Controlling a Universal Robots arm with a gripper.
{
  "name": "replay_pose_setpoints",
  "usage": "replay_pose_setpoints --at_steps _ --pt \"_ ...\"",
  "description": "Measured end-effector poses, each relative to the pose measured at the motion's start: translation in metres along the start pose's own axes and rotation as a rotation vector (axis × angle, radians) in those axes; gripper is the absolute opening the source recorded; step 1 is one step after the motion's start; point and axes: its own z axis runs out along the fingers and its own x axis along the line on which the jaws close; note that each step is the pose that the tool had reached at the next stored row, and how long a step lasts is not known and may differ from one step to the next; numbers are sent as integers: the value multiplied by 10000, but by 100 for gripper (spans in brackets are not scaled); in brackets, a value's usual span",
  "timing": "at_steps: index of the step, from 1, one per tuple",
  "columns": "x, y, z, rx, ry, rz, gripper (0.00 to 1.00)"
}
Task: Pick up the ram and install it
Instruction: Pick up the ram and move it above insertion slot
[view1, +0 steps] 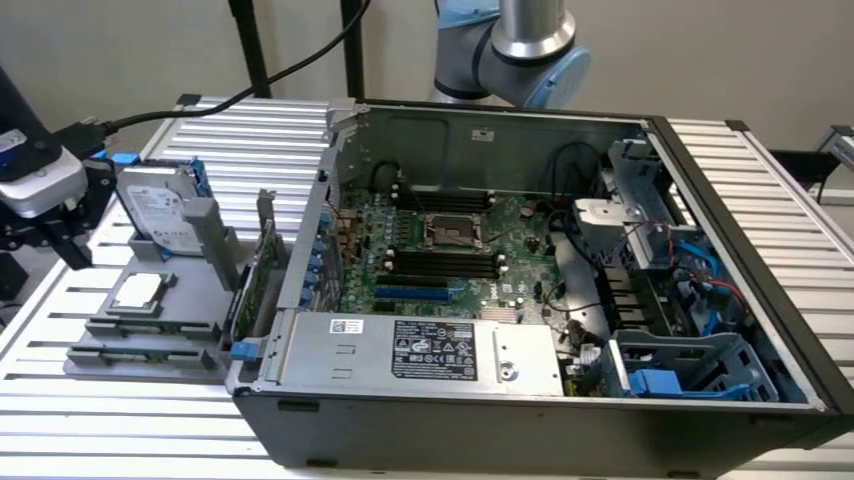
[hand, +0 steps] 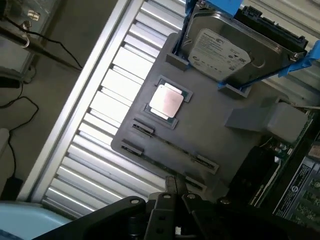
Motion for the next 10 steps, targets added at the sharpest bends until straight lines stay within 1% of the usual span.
replay_pose_setpoints --at_steps 10 --pt "0 -2 36 17 73 -1820 11"
